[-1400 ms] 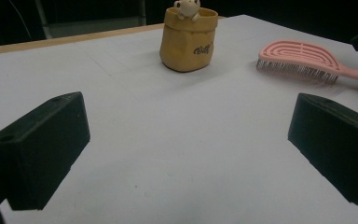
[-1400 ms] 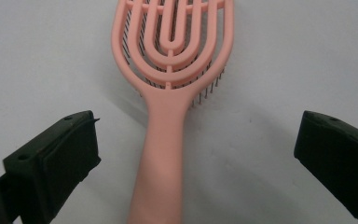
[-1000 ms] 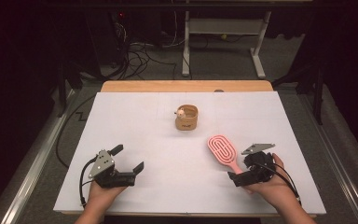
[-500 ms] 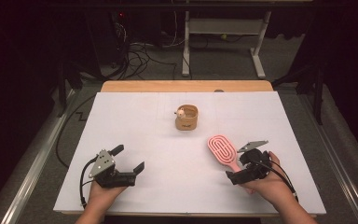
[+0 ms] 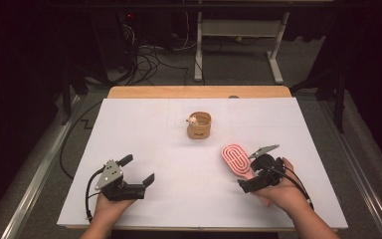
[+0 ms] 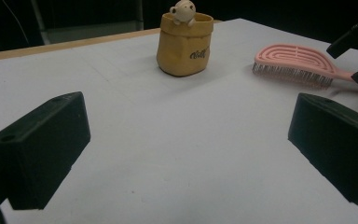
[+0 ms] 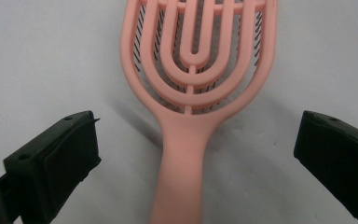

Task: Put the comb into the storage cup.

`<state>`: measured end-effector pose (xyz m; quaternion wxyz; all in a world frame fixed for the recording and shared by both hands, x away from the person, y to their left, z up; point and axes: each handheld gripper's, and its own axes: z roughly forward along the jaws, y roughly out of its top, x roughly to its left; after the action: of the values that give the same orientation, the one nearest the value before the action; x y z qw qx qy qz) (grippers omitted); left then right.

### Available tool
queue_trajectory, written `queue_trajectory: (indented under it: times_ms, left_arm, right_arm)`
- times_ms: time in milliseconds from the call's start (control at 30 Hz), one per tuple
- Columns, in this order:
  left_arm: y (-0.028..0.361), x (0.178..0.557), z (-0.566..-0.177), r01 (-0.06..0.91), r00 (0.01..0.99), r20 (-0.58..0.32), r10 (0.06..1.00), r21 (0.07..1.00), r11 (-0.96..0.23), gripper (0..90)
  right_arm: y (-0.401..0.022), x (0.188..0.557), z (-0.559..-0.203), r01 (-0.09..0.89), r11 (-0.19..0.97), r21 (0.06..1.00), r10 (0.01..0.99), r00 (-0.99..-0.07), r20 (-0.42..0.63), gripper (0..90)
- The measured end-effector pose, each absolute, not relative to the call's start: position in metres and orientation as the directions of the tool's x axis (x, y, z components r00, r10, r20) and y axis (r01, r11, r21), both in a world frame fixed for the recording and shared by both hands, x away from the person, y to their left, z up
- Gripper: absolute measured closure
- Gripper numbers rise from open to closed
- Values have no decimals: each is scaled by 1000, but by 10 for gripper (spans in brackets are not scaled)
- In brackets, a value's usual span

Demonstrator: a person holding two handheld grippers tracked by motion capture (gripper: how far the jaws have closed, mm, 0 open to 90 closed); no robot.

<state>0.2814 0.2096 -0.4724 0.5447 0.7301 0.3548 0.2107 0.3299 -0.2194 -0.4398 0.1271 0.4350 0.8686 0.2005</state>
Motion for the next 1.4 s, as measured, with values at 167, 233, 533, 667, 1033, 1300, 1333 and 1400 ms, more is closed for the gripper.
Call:
queue_trajectory:
  times_ms: [167,233,533,667,1033,1300,1333,1400]
  left_arm:
    - [209,281,-472,287,662,-80,745,945,-154,0]
    - [209,281,-472,285,664,-81,744,946,-152,0]
    - [210,280,-471,280,669,-82,739,948,-149,0]
    - [210,280,-471,281,670,-84,738,948,-147,0]
    - [209,280,-471,284,672,-88,736,948,-146,0]
    - [209,280,-471,287,672,-91,735,947,-145,0]
    - [209,280,-471,287,672,-91,735,947,-145,0]
    - [209,280,-471,286,673,-90,734,947,-147,0]
  right_arm:
    - [-212,337,-438,701,547,458,804,-593,-51,4]
    - [-211,338,-438,700,551,454,802,-595,-56,4]
    - [-203,351,-437,707,562,429,800,-596,-68,3]
    - [-198,359,-438,712,568,413,801,-594,-76,3]
    - [-186,376,-441,722,581,376,797,-597,-87,10]
    - [-181,384,-439,726,581,367,799,-594,-91,31]
    - [-180,385,-438,726,581,367,799,-594,-91,35]
    - [-178,386,-438,726,585,361,798,-596,-95,41]
